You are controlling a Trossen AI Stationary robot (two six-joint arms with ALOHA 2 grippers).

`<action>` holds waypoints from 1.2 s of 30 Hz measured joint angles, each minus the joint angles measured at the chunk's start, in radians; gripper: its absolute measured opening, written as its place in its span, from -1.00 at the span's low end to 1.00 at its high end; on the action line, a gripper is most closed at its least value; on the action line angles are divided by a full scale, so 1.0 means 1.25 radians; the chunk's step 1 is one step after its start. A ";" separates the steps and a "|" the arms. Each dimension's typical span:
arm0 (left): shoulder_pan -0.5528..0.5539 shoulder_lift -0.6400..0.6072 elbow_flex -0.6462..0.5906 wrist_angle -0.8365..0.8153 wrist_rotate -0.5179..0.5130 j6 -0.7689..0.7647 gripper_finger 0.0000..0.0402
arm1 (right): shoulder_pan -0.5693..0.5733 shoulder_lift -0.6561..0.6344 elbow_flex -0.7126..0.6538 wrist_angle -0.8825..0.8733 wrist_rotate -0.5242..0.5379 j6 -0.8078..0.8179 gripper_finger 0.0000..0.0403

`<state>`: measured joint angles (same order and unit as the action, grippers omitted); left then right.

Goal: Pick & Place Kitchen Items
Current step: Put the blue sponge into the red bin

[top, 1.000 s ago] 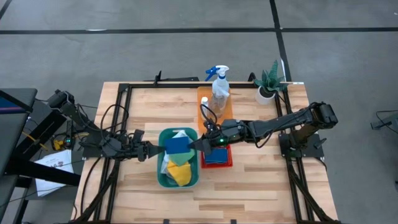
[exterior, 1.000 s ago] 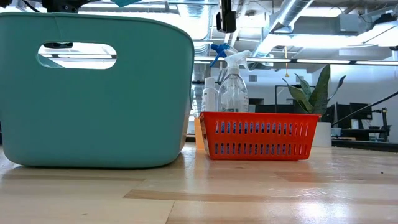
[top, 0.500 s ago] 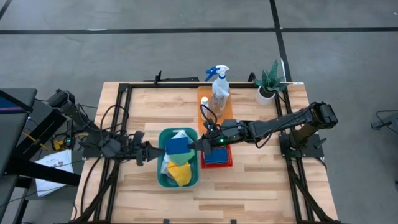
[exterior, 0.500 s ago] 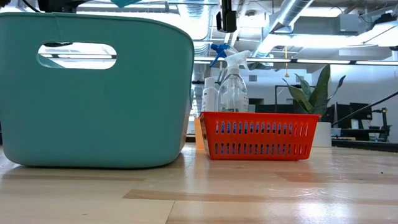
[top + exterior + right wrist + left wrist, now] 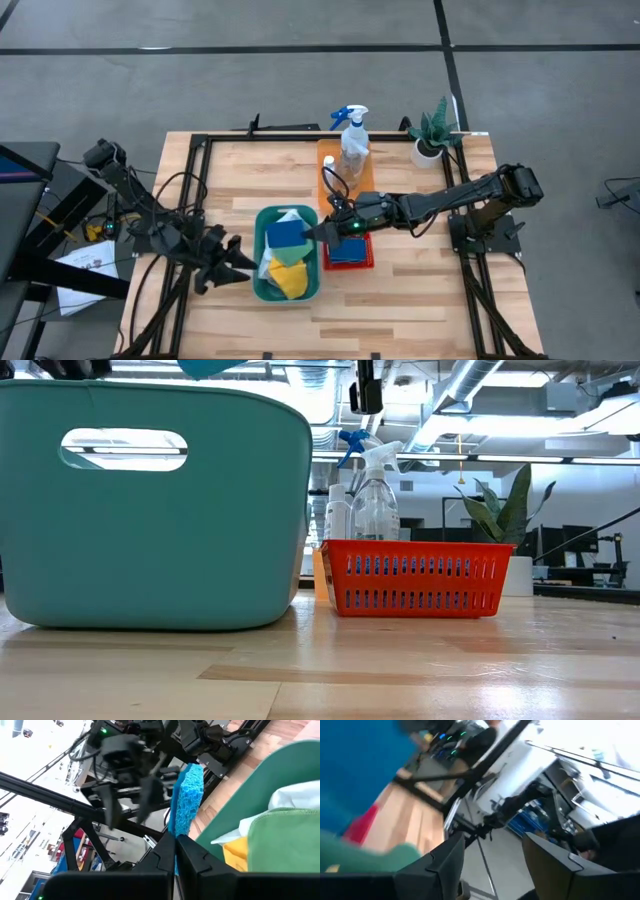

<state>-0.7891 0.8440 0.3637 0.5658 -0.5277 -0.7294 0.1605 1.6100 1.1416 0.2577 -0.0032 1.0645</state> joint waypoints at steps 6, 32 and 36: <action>-0.003 0.000 0.000 0.047 -0.017 0.225 -0.38 | 0.002 0.000 0.000 -0.030 0.000 0.035 -1.00; 0.129 -0.288 0.000 -0.384 0.027 0.435 -1.00 | 0.124 0.000 0.000 -0.032 0.175 0.275 -1.00; 0.149 -0.354 0.000 -0.466 0.059 0.458 -1.00 | 0.163 0.000 0.000 -0.029 0.223 0.307 -1.00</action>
<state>-0.6027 0.4017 0.3637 -0.0166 -0.4543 -0.1565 0.3644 1.6100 1.1419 0.2212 0.2757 1.4484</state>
